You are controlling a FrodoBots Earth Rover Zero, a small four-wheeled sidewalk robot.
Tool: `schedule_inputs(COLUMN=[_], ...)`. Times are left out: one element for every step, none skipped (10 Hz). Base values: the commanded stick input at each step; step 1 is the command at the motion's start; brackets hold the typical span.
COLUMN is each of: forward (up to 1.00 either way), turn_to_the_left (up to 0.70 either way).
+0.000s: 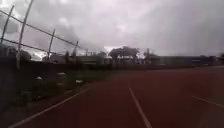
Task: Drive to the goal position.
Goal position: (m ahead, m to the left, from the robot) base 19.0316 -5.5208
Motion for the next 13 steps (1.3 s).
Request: schedule_inputs(forward=[0.50,0.50,0.50,0.50,0.50,0.50,0.50,0.50,0.50,0.50,0.50,0.50,0.50], turn_to_the_left=[-0.43,-0.50,-0.50,-0.50,-0.50,-0.50,-0.50,-0.50,-0.50,-0.48,-0.41,-0.27,-0.07])
